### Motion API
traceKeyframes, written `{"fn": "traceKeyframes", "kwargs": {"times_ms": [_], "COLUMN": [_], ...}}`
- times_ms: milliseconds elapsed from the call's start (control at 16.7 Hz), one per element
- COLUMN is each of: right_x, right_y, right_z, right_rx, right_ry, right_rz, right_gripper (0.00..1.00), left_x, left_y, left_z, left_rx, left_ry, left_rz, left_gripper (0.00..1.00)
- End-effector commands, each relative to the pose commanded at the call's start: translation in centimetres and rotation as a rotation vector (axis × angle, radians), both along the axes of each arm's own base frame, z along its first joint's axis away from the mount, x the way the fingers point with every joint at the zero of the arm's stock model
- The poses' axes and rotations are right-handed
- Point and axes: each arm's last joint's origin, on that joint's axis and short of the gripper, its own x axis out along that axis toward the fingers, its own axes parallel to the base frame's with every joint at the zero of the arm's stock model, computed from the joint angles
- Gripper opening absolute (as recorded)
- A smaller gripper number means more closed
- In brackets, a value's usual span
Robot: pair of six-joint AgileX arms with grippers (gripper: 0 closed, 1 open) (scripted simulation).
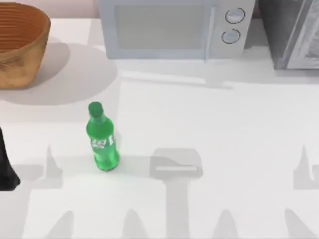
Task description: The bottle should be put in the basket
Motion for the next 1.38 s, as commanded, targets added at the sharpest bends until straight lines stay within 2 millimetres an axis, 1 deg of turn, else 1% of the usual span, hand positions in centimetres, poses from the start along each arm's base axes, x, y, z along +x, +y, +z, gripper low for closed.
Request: {"fn": "traceKeyframes", "kwargs": {"times_ms": [180, 360, 540, 720, 900, 1080, 1380], "right_x": [0.0, 0.0, 0.0, 0.0, 0.0, 0.0, 0.0], "right_y": [0.0, 0.0, 0.0, 0.0, 0.0, 0.0, 0.0], "right_z": [0.0, 0.0, 0.0, 0.0, 0.0, 0.0, 0.0], "right_rx": [0.000, 0.000, 0.000, 0.000, 0.000, 0.000, 0.000], "right_ry": [0.000, 0.000, 0.000, 0.000, 0.000, 0.000, 0.000], "right_rz": [0.000, 0.000, 0.000, 0.000, 0.000, 0.000, 0.000], "right_gripper": [1.00, 1.00, 1.00, 1.00, 1.00, 1.00, 1.00], "left_x": [0.1, 0.6, 1.8, 3.5, 5.3, 6.8, 8.1], "left_y": [0.0, -0.3, -0.7, -1.1, -1.6, -2.2, -3.0], "left_z": [0.1, 0.4, 0.5, 0.0, -1.2, -2.9, -6.0], "left_rx": [0.001, 0.011, 0.028, 0.046, 0.061, 0.071, 0.078], "left_ry": [-0.001, -0.005, 0.011, 0.049, 0.095, 0.138, 0.181], "left_rz": [-0.009, -0.072, -0.166, -0.278, -0.400, -0.526, -0.710], "left_gripper": [1.00, 1.00, 1.00, 1.00, 1.00, 1.00, 1.00]}}
